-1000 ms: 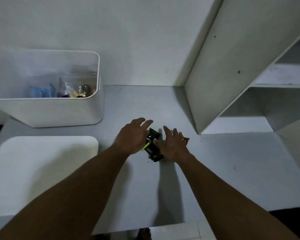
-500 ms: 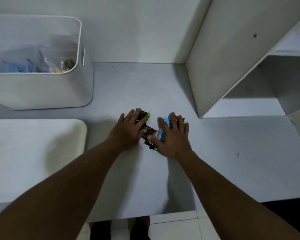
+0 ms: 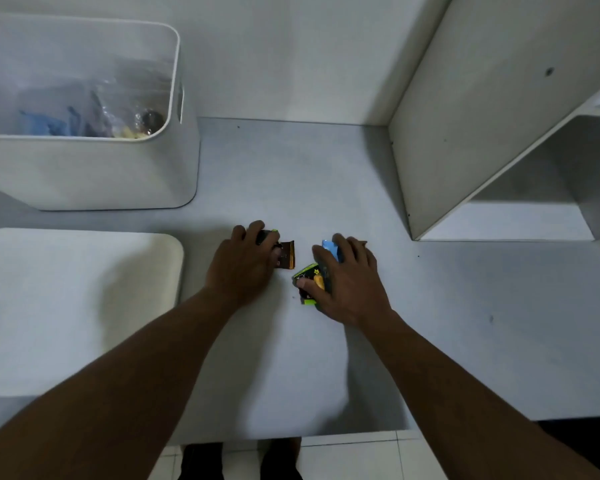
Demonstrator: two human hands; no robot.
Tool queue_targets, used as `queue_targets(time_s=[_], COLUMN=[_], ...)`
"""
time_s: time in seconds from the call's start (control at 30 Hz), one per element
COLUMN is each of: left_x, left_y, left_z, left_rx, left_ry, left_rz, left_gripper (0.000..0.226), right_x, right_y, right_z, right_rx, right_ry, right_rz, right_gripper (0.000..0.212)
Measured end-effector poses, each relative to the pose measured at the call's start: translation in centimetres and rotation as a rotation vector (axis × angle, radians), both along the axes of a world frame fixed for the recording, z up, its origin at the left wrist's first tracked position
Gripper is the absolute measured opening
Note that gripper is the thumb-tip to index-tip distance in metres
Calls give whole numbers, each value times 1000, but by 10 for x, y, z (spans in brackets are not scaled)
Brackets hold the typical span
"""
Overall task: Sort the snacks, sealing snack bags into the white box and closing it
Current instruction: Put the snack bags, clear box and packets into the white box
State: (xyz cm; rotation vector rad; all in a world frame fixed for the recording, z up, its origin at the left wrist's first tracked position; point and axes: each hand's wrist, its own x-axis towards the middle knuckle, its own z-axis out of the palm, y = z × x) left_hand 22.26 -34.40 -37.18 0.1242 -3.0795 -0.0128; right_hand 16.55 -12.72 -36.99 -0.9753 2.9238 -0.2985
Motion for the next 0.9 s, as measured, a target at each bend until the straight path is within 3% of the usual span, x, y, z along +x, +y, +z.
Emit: queue_targets(time_s=[0.13, 0.23, 0.37, 0.57, 0.9], left_x=[6, 6, 10, 20, 7], left_y=[3, 5, 2, -8, -82], left_z=[3, 7, 11, 39, 203], left_rx=[84, 178, 150, 111, 215], left_ry=[-41, -27, 32, 180, 348], left_rz=[41, 93, 60, 110, 128], left_gripper=[51, 37, 39, 25, 28], right_x=[1, 2, -1, -12, -40], right_y=[-3, -7, -12, -34, -136], right_z=[0, -3, 3, 42, 199], right_rx=[-18, -77, -111, -79, -359], right_ry=[91, 69, 8, -77, 51], right_rz=[-16, -2, -5, -67, -28], right_gripper=[29, 21, 13, 19, 18])
